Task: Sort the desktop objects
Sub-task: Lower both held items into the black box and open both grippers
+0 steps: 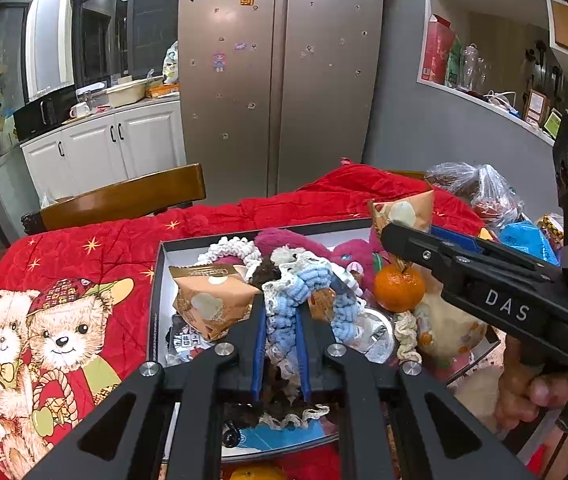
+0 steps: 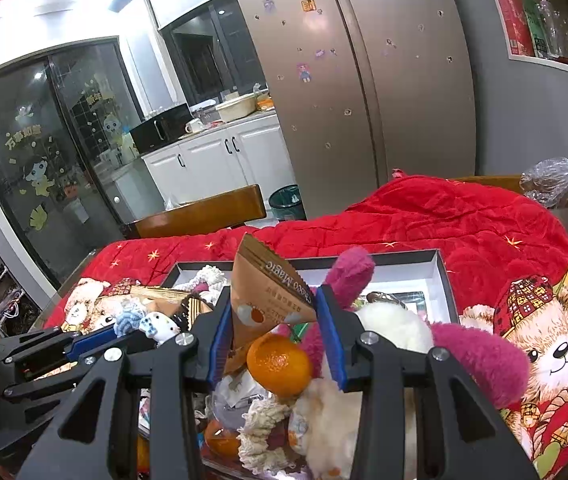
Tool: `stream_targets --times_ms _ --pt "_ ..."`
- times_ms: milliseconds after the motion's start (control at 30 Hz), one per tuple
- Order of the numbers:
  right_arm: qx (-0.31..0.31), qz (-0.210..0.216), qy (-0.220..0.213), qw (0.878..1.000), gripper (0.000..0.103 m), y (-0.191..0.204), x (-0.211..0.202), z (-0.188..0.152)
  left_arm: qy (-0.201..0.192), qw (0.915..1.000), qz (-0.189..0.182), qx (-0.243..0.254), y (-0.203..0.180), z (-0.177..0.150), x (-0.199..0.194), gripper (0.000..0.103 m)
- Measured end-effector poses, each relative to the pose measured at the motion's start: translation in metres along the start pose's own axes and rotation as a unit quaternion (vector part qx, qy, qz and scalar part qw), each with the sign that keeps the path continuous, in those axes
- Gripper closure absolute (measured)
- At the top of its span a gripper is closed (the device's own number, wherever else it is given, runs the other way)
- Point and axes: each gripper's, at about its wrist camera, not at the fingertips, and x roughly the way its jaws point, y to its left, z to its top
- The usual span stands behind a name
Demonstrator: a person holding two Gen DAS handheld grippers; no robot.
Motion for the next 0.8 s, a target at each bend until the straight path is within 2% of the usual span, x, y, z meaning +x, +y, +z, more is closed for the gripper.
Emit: stream_targets --times_ms 133,467,500,533,567,600,633,700,767,800 --pt "-0.012 -0.018 0.003 1.000 0.062 0.004 0.001 0.000 0.002 1.0000 0.000 0.000 0.002 0.000 0.002 0.090" --pt "-0.003 -0.004 0.007 1.000 0.062 0.007 0.004 -0.001 0.005 1.0000 -0.003 0.002 0.000 -0.002 0.002 0.087" --pt "-0.002 -0.003 0.008 1.000 0.062 0.007 0.005 -0.001 0.005 1.0000 0.000 0.004 -0.001 -0.002 0.002 0.083" --pt "0.000 -0.003 0.008 1.000 0.061 0.007 0.005 -0.001 0.006 1.0000 0.001 0.004 -0.001 -0.002 0.003 0.068" --pt "0.001 -0.004 0.007 1.000 0.059 0.008 0.005 -0.001 0.007 1.0000 0.000 0.004 0.000 -0.002 0.002 0.046" --pt "0.002 -0.006 0.005 1.000 0.059 0.007 0.005 -0.001 0.005 1.0000 0.000 0.001 0.001 -0.002 0.002 0.038" --pt "0.004 -0.004 0.002 1.000 0.058 0.007 0.004 -0.001 -0.003 1.0000 -0.002 -0.002 0.002 -0.002 -0.001 0.034" --pt "0.013 0.008 -0.007 1.000 0.052 0.004 0.000 0.001 -0.014 0.9999 -0.007 -0.005 0.003 0.000 -0.005 0.034" --pt "0.023 0.011 -0.022 0.999 0.029 0.001 -0.007 0.003 -0.013 0.9998 -0.014 -0.002 0.003 0.001 -0.007 0.026" --pt "0.029 0.014 -0.029 0.999 0.025 -0.001 -0.010 0.004 -0.013 0.9998 -0.014 -0.001 0.003 0.001 -0.007 0.023"
